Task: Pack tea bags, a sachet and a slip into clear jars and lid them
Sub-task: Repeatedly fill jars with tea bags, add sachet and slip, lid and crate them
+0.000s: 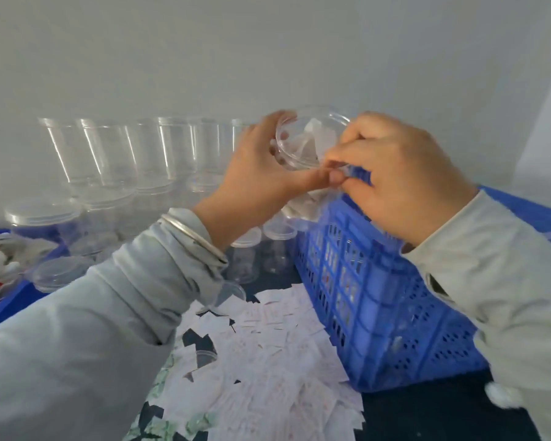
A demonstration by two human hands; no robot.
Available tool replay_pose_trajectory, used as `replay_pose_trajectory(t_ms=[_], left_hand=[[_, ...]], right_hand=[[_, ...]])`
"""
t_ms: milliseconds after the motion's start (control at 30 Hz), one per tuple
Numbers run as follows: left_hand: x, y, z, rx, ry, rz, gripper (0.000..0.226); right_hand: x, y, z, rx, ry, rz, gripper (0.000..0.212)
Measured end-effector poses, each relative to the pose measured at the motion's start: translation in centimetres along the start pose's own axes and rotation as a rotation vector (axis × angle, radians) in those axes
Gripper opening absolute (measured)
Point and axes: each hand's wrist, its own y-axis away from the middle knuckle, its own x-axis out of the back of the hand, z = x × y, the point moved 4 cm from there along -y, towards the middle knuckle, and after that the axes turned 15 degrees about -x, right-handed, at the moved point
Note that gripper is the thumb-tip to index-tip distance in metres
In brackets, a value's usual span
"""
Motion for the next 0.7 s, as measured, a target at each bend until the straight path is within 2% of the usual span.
replay_pose_trajectory(t_ms=[33, 167, 300, 400, 467, 567, 700], left_hand=[[-1.1, -0.9, 0.3, -0.010, 0.036, 0.021, 0.092], [-6.1, -3.7, 0.6, -0.068, 0.214, -0.006, 0.052], [-11.2, -4.8, -1.3, 0.014, 0.254, -0.159, 0.049], [-14.6, -4.0, -2.5, 0.141, 0.142, -0.303, 0.067], [-15.9, -3.6, -2.8, 0.203, 0.054, -0.301, 0.081], [-16.4, -3.8, -3.2, 0.213, 0.041, -0.230, 0.062], [-16.2, -3.4, -3.7, 0.144, -0.040, -0.206, 0.038]], right_hand=[[0.9, -0.5, 1.1, -0.014, 0.022, 0.026, 0.022], [3.5, -1.1, 5.7, -0.108, 0.121, 0.066, 0.019], [3.2, -0.1, 9.8, -0.250, 0.279, -0.006, 0.014], [1.9, 0.9, 13.1, -0.391, 0.389, -0.162, 0.008], [0.9, 1.2, 15.0, -0.498, 0.475, -0.297, 0.004], [-1.4, 1.2, 17.1, -0.610, 0.597, -0.497, 0.003], [-4.9, 1.5, 19.0, -0.689, 0.665, -0.764, 0.016]])
